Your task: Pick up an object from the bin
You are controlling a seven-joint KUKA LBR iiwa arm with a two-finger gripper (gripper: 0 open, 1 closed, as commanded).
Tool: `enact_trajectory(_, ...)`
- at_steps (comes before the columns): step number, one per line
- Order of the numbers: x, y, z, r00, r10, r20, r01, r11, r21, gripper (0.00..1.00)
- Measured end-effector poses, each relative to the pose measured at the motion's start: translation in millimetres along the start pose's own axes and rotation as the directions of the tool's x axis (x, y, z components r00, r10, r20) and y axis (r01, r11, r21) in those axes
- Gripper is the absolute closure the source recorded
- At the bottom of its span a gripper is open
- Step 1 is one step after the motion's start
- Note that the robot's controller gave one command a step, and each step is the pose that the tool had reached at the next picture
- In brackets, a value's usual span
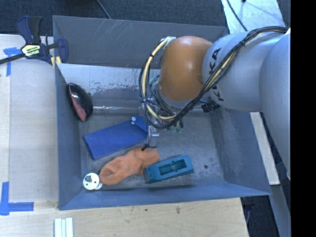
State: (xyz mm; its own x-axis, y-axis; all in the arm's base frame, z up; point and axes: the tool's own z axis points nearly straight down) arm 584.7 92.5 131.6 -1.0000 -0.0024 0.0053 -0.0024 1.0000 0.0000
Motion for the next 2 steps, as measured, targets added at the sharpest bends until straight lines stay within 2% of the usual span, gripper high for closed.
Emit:
enact_trajectory(1, -2.0, 0, -5, 1.0, 0.002, 0.008, -0.002, 1.0, -0.001, 0.0)
enact_trajectory(2, 37.2, 3, 35, 0.999, -0.042, 0.015, 0.042, 0.999, 0.0, 0.0)
